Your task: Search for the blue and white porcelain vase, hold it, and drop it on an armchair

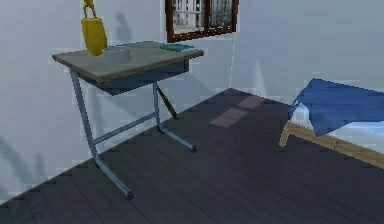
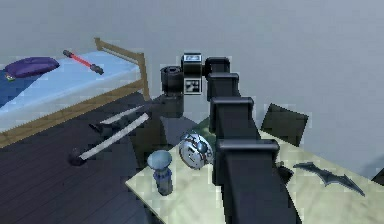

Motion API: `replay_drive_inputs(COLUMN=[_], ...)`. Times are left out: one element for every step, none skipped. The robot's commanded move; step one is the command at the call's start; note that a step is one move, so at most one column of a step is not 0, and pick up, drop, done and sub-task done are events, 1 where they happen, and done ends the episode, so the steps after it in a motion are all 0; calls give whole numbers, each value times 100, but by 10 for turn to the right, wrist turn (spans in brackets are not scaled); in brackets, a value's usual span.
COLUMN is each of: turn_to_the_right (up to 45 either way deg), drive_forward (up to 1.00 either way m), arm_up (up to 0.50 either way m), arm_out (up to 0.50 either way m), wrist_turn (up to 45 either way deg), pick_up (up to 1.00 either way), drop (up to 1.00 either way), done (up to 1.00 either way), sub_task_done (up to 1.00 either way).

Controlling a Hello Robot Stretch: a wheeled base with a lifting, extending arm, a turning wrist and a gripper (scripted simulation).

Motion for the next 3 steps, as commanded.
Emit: replay_drive_inputs(turn_to_the_right=[0,0,0], drive_forward=[0,0,0], arm_up=[0,0,-26], arm_out=[0,0,0], wrist_turn=[450,180,0], pick_up=[0,0,0], drop=[0,0,0], done=[0,0,0], sub_task_done=[0,0,0])
